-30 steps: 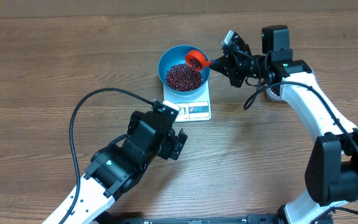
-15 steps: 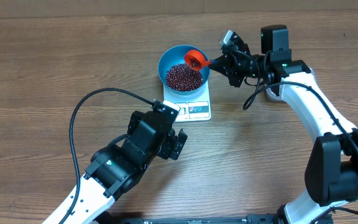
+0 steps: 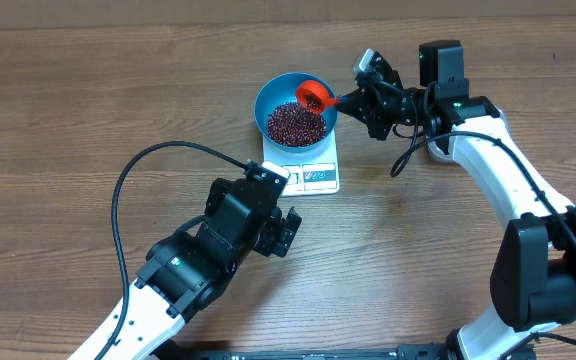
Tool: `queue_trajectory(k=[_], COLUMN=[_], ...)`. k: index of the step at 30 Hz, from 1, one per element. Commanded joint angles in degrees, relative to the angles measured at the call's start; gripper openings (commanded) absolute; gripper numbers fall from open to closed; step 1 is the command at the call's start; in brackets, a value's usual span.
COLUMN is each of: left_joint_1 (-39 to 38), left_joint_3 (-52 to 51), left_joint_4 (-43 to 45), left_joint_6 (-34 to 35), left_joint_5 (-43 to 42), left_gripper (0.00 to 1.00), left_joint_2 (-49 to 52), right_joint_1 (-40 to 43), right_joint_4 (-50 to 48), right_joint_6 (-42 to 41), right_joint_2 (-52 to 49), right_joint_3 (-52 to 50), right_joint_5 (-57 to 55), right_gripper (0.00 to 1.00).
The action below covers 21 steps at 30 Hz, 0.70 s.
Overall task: Scoop item into bowl and weigh 150g on scale
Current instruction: 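Tilt the red scoop slowly to trickle beans into the teal bowl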
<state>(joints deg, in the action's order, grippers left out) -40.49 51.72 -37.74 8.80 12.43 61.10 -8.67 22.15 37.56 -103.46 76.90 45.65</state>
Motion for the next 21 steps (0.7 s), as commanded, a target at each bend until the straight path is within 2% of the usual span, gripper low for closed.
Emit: queue_trajectory(k=[1, 21], left_joint_1=[0.02, 0.02], left_joint_3=[-0.26, -0.26], left_joint_4=[0.04, 0.07], left_joint_6=[-0.66, -0.66], left_joint_5=[-0.26, -0.26], left_gripper=[0.99, 0.99], left_joint_2=[0.39, 0.39], right_joint_1=[-0.28, -0.28], right_joint_4=[-0.11, 0.28], right_joint_6=[0.44, 0.46], right_joint_2=[-0.31, -0.31], right_joint_3=[0.31, 0.31], right_joint_5=[0.44, 0.44], right_gripper=[0.04, 0.04])
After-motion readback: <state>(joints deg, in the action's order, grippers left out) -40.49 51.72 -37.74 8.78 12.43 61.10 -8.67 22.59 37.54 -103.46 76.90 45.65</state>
